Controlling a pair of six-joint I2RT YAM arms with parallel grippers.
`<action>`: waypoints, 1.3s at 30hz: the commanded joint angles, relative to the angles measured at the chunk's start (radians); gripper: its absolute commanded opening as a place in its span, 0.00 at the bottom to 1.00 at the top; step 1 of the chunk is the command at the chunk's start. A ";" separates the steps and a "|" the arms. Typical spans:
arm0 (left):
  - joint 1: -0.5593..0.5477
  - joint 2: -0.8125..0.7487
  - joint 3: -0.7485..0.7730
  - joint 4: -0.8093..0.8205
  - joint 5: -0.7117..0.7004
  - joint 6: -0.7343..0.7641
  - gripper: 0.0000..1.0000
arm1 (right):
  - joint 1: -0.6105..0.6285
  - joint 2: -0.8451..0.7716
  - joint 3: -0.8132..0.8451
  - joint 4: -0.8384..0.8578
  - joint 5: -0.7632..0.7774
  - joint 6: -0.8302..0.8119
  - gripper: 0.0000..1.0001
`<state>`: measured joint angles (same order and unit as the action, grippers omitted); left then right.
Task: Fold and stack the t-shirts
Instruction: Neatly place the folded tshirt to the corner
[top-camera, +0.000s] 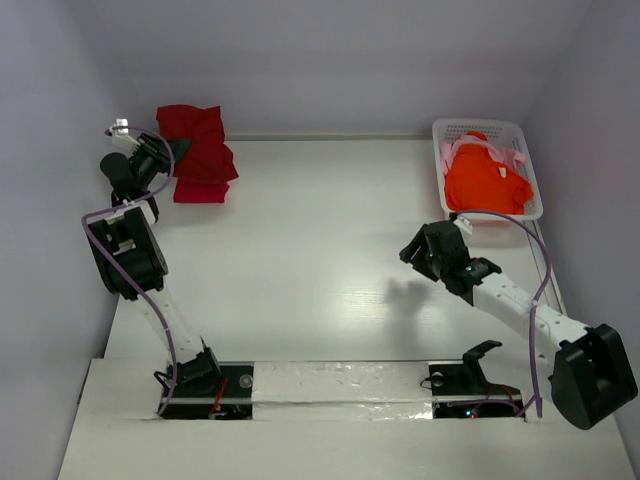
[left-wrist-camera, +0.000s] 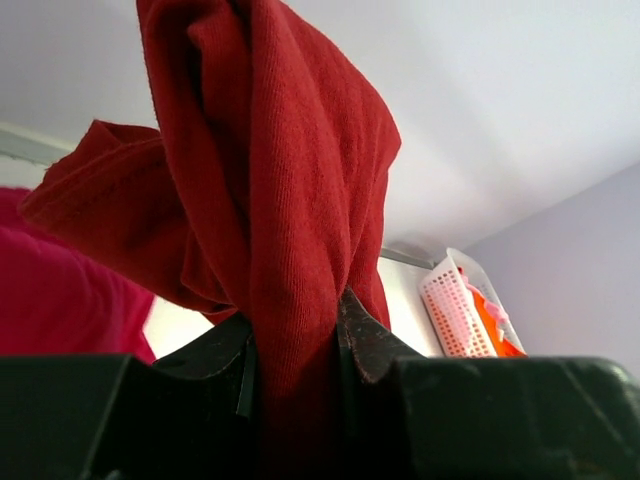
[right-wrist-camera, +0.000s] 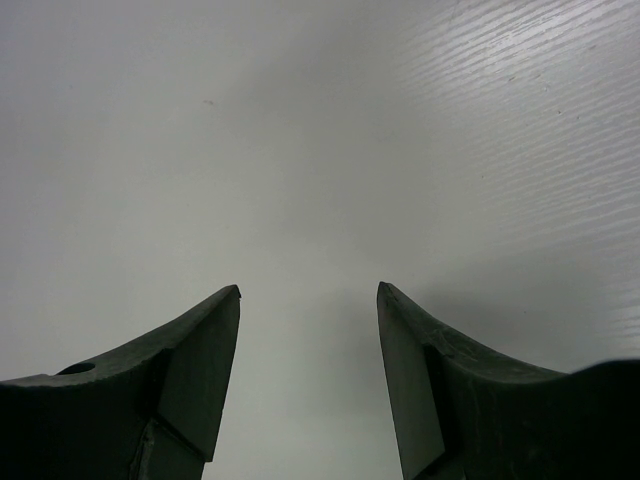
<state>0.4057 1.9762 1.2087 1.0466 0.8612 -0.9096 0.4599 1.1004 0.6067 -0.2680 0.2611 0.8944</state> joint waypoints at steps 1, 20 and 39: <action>0.007 0.021 0.107 0.018 0.024 0.034 0.00 | 0.006 -0.001 0.008 0.049 0.003 -0.003 0.63; 0.016 0.161 0.229 0.021 0.045 0.003 0.00 | 0.006 0.013 0.019 0.041 -0.003 0.000 0.62; 0.016 0.194 0.239 -0.109 -0.005 0.063 0.00 | 0.006 -0.010 0.016 0.027 0.004 0.003 0.62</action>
<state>0.4145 2.1818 1.3949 0.8940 0.8562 -0.8597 0.4599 1.1084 0.6067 -0.2611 0.2543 0.8944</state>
